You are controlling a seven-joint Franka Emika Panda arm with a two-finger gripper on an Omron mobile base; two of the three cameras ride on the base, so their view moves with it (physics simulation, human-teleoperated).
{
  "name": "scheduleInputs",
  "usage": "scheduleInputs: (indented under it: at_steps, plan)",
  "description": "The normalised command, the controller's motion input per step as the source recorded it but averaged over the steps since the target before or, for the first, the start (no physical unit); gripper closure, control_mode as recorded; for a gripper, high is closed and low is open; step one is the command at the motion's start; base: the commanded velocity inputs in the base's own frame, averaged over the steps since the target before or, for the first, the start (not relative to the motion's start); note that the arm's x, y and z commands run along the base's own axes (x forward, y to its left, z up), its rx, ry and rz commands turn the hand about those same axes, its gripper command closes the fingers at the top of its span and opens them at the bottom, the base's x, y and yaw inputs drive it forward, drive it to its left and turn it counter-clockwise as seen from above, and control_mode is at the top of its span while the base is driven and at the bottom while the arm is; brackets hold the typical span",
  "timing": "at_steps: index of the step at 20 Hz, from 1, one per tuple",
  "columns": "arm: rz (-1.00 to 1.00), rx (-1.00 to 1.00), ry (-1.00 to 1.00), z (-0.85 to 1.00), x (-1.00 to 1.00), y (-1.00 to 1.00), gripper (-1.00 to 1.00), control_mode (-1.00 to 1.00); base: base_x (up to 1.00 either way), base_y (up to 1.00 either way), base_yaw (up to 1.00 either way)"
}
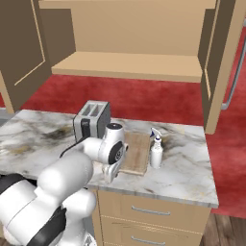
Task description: Grab the spray bottle from the cabinet, then place it next to the cutting board for sanitizing. Then grab the dish brush from the countertop next to the sink and place it next to the cutting board.
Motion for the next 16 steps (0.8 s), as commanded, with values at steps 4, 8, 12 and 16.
scheduleInputs:
  at_steps: [4, 8, 12, 16]
  plan:
    - [0.00, 0.00, 0.01, -0.38, 0.01, -0.12, 1.00, -1.00, 0.00, 0.00, 0.00]
    - [0.00, 0.00, 0.00, -0.33, 0.07, -0.14, 1.00, -1.00, 0.00, 0.00, 0.00]
    - [0.01, 0.00, 0.00, -0.18, 0.21, -0.19, 1.00, -1.00, 0.00, 0.00, 0.00]
    - [0.00, 0.00, 0.00, -0.09, 0.21, -0.14, 1.00, -1.00, 0.00, 0.00, 0.00]
